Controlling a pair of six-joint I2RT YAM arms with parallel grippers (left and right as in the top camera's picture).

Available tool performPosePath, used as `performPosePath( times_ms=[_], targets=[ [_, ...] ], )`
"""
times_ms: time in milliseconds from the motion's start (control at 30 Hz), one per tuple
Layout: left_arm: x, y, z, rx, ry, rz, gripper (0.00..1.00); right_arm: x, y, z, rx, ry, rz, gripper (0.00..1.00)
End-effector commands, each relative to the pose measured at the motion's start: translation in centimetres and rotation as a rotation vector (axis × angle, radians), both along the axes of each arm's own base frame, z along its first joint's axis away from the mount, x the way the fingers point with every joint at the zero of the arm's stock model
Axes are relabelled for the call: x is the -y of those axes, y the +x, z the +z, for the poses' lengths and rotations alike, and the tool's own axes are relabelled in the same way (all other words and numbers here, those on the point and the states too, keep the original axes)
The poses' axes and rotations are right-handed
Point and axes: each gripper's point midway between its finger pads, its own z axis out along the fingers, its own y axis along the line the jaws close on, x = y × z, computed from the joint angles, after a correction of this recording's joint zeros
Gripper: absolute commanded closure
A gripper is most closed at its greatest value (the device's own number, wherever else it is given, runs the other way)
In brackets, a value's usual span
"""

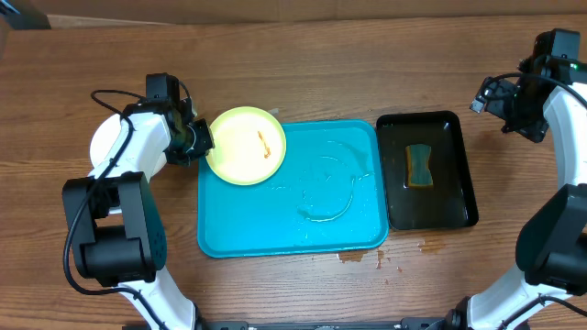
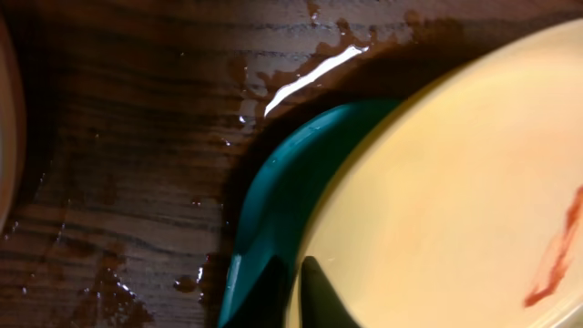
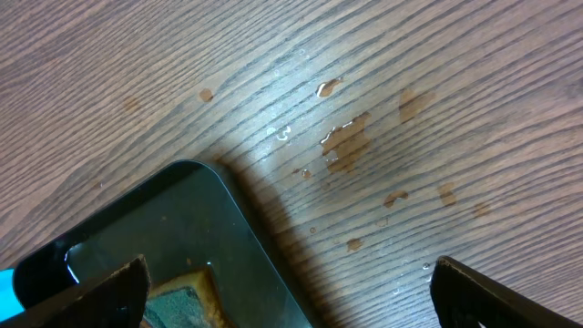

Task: Clean dirty plates on tray and stack at the side
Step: 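Move the left gripper to the yellow plate and grip its rim, then slide the yellow plate toward the tray center with the left gripper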

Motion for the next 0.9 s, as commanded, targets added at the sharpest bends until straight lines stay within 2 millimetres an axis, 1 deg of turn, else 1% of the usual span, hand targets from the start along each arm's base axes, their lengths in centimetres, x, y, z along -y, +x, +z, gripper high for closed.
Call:
performPosePath(
  times_ms=[0, 233, 467, 567, 867],
  targets=[
    [0.6, -0.4, -0.8, -0.022, -0.018, -0.007, 0.96, 0.2, 0.3, 0.7, 0.02, -0.006, -0.01, 0.0],
    [2.8, -1.3, -0.4, -0.055, -0.148, -0.031, 0.96, 0.2, 0.3, 0.7, 0.02, -0.006, -0.01, 0.0],
    [4.5, -3.6, -0.5, -0.146, -0.178, -0.06, 0.96, 0.2, 0.3, 0.7, 0.02, -0.006, -0.01, 0.0],
    [6.0, -4.6, -0.6, -0.181, -0.177, -0.098, 0.96, 0.2, 0.3, 0.7, 0.02, -0.006, -0.01, 0.0],
    [11.1, -6.7, -1.3, -0.22, -0.151, -0.246, 0.96, 0.2, 0.3, 0.7, 0.02, -0.006, -0.01, 0.0]
  ],
)
